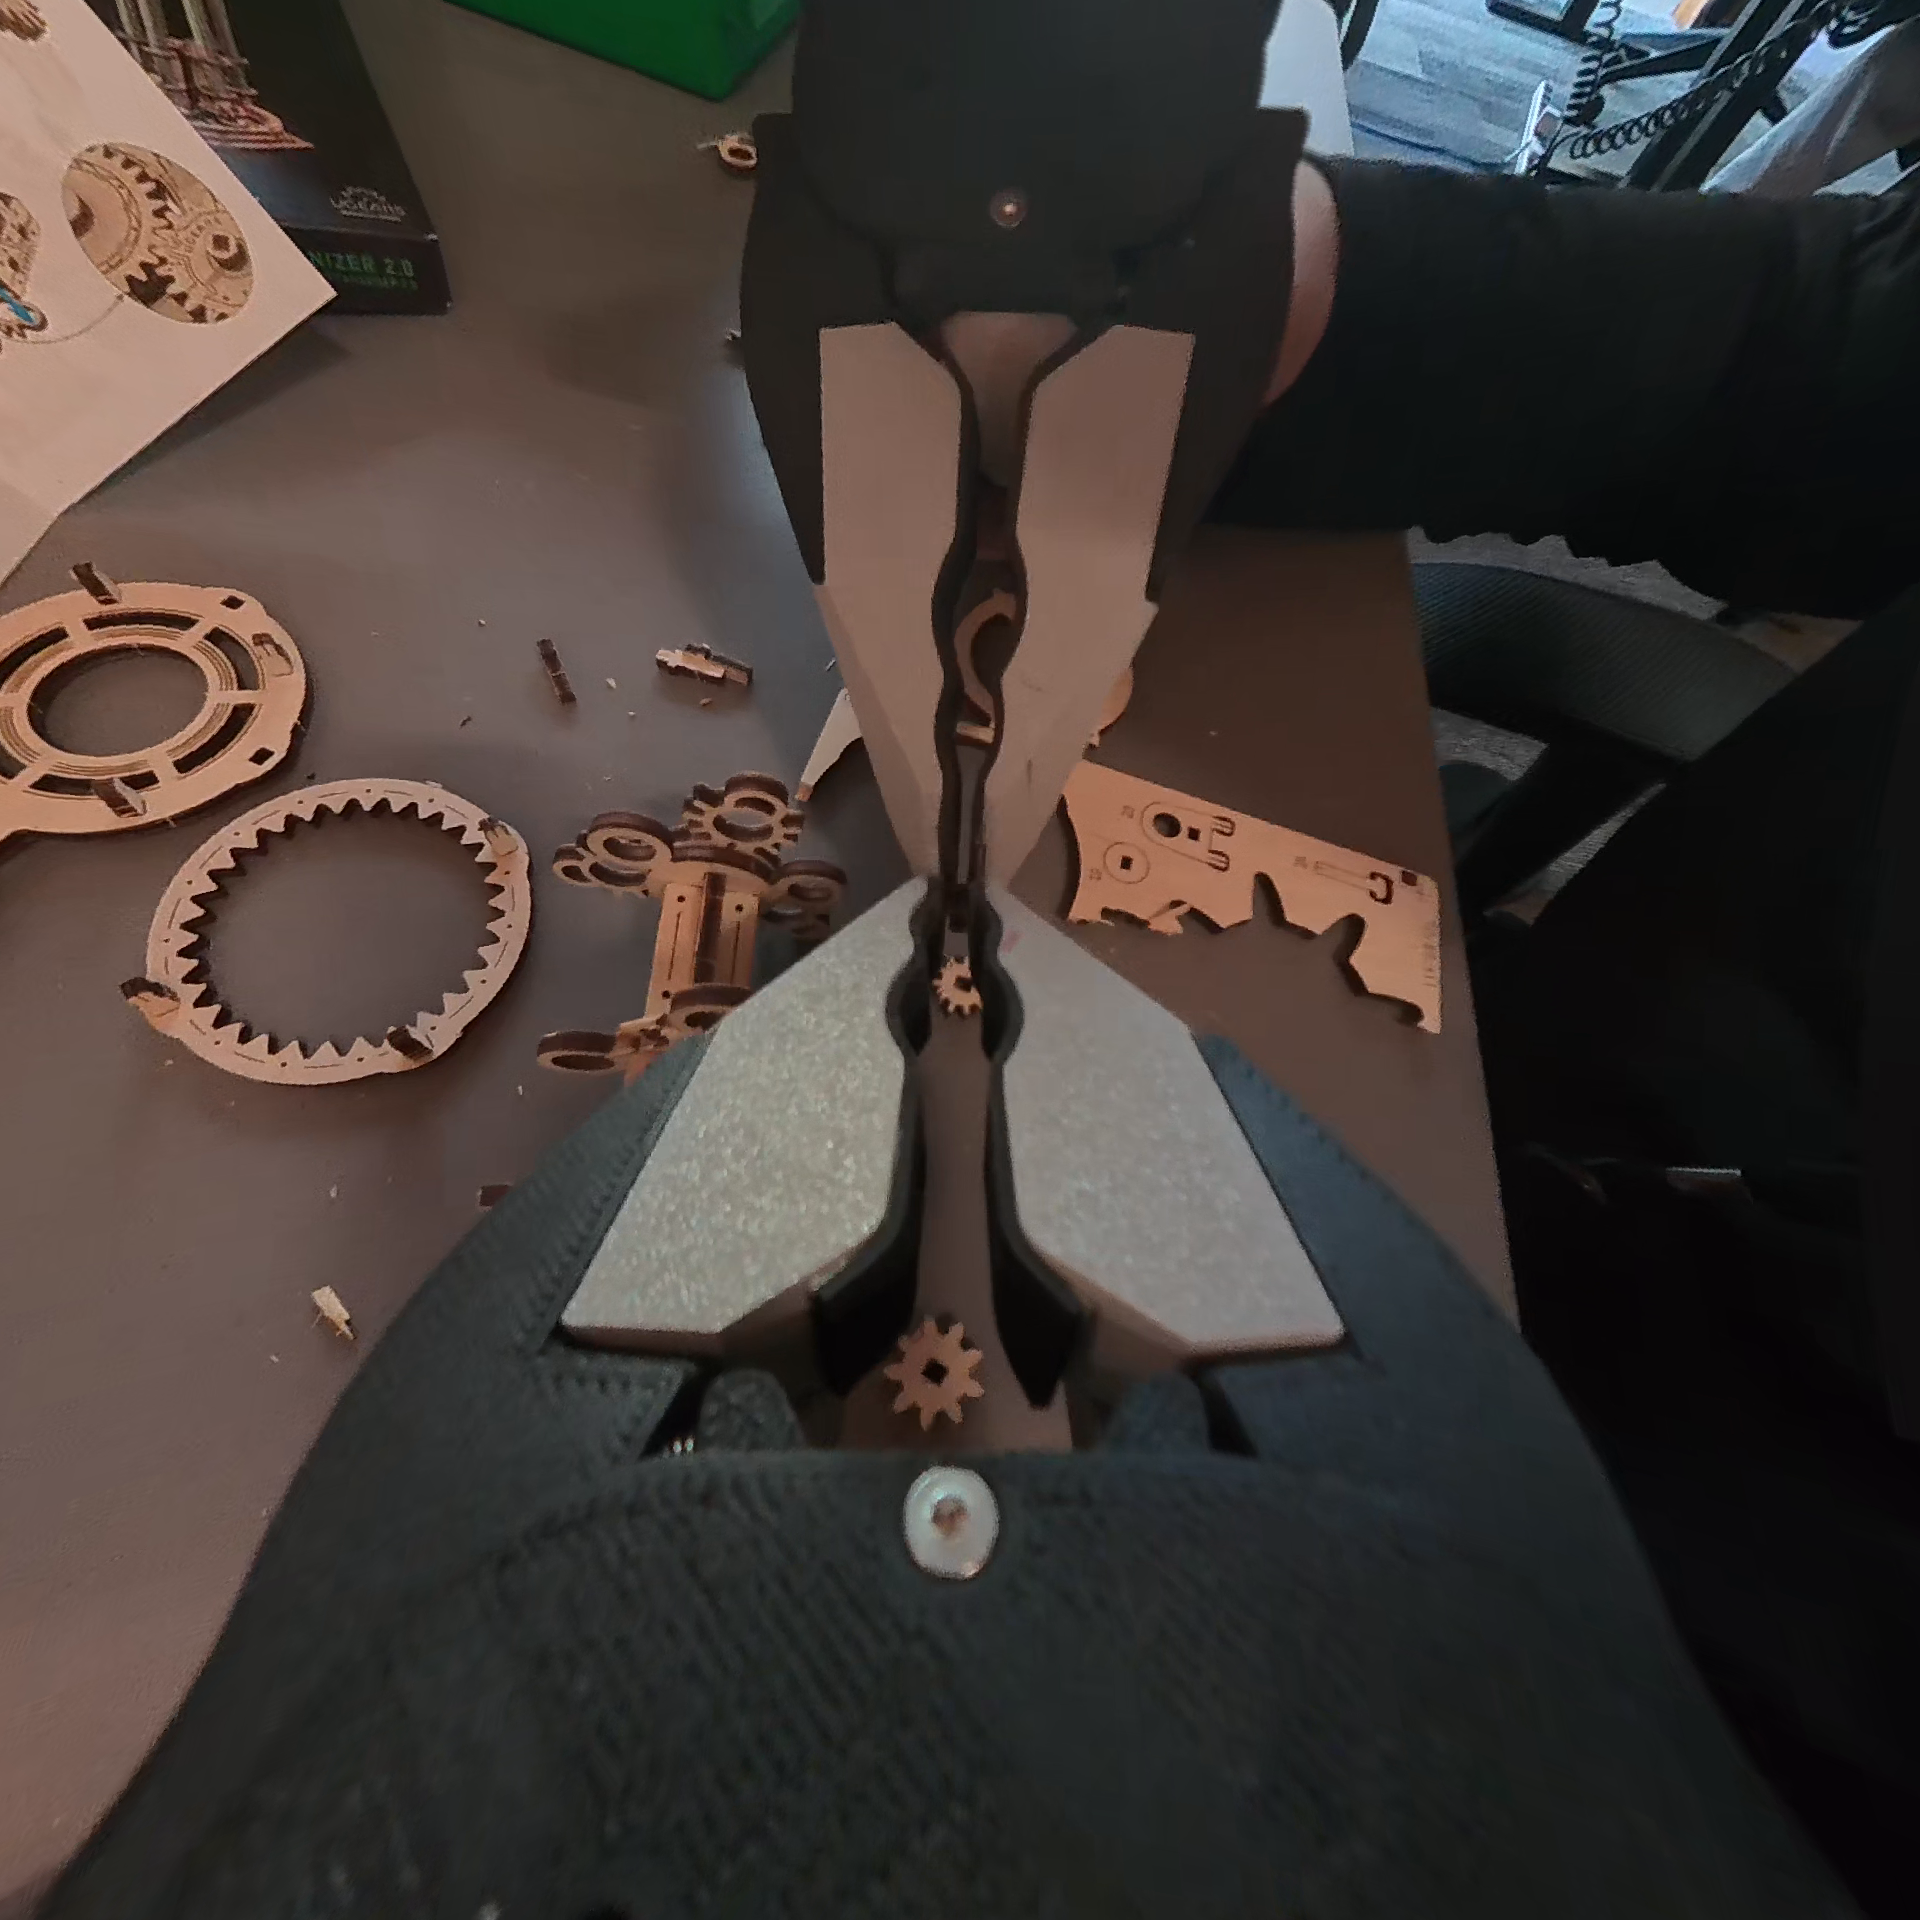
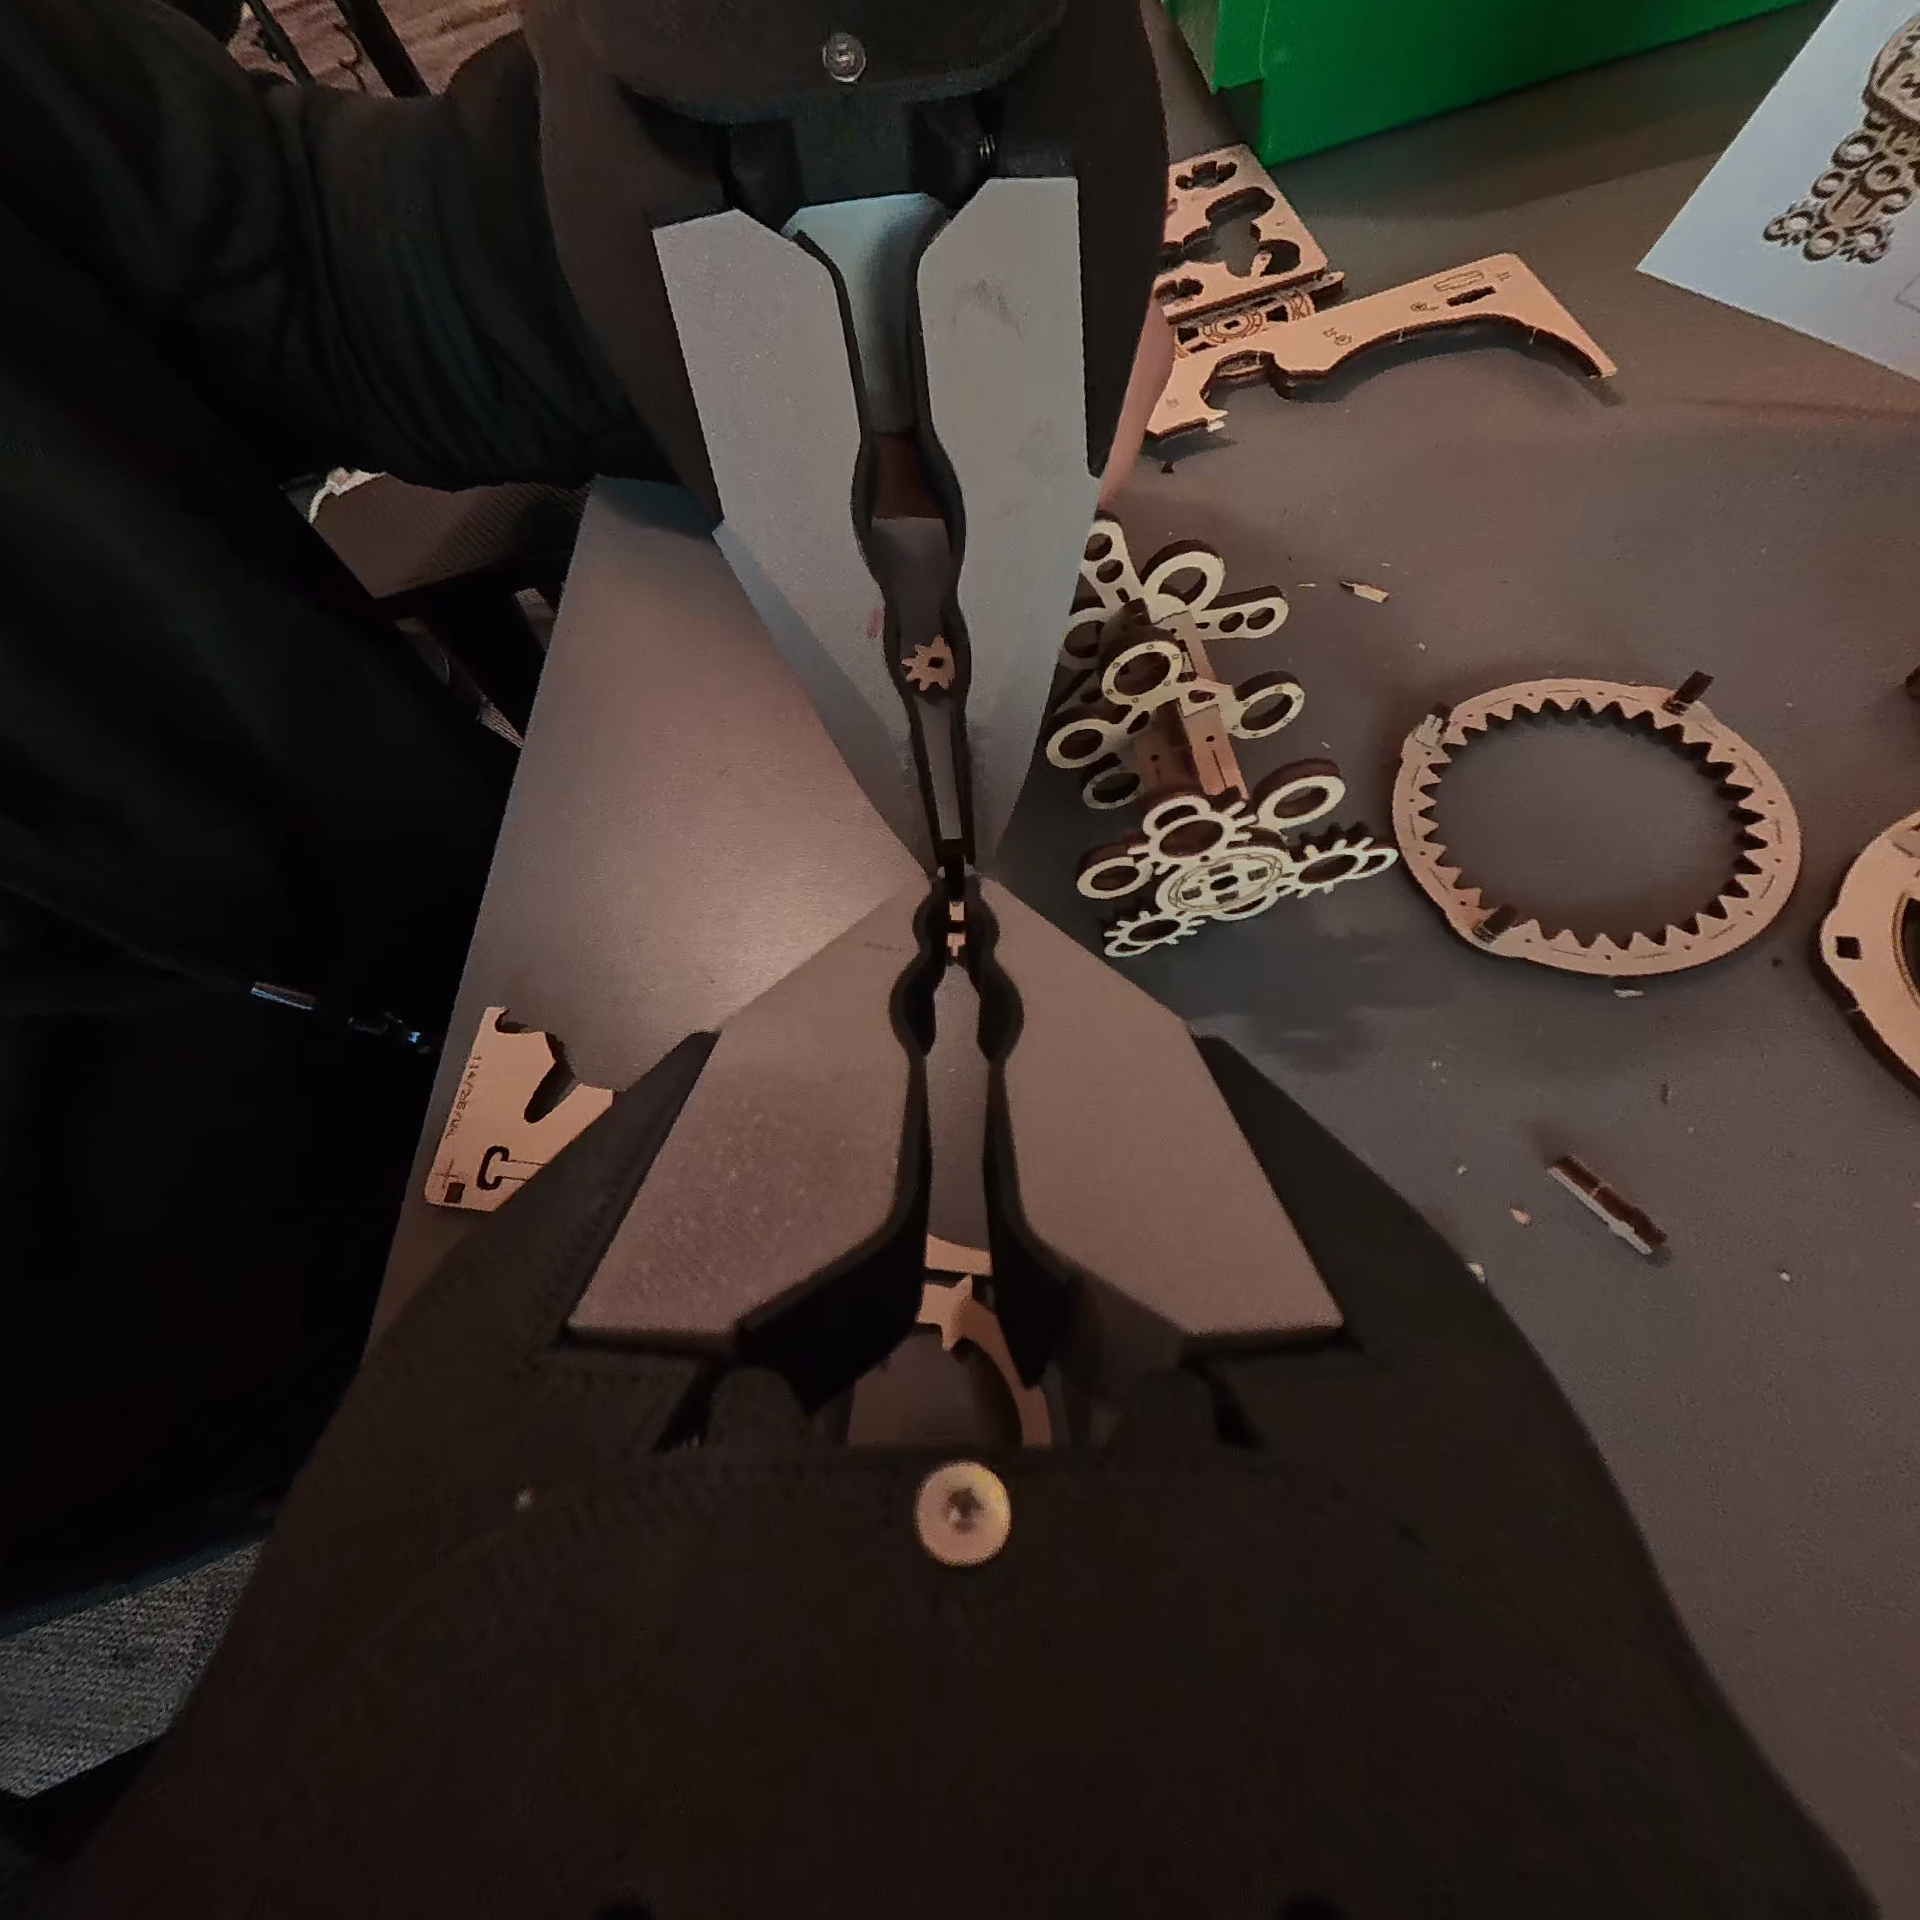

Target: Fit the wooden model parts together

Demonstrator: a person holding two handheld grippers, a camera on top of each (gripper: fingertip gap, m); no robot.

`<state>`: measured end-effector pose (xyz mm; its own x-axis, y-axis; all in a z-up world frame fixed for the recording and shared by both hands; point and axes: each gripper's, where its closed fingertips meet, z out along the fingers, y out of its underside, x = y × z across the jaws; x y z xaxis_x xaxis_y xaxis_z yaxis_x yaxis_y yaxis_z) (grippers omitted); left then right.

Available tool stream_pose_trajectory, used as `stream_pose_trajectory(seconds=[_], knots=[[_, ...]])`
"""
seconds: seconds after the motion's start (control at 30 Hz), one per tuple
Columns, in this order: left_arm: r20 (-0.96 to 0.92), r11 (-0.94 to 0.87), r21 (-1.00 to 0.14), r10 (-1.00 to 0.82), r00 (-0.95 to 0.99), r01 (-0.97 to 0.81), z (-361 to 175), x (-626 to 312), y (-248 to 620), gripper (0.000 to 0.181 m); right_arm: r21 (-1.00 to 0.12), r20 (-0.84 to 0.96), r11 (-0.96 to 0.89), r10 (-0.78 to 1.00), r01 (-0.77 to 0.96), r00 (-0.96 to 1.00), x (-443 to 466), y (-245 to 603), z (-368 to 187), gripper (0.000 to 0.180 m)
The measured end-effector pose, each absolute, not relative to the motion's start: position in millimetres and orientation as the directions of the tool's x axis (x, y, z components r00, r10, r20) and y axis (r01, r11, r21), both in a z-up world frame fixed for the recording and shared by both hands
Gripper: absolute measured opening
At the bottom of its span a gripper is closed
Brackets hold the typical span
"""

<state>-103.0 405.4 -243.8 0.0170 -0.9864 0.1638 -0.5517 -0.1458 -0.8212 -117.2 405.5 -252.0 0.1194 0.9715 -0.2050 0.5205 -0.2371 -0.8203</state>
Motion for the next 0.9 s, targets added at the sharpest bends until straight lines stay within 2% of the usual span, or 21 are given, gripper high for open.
stream_pose_trajectory(seconds=[0.3,0.9], knots=[[0.082,-0.062,-0.767,-0.997,-0.003,-0.639,-263.9,-106.9,402.7,0.001,-0.751,-0.13,-0.182,0.983,0.634,0.129,-118.8,403.6,-272.7,0.0],[0.092,-0.039,-0.776,-0.995,-0.051,-0.629,-262.3,-110.7,398.9,0.001,-0.749,-0.063,-0.135,0.989,0.648,0.133,-122.6,400.7,-271.1,0.0]])
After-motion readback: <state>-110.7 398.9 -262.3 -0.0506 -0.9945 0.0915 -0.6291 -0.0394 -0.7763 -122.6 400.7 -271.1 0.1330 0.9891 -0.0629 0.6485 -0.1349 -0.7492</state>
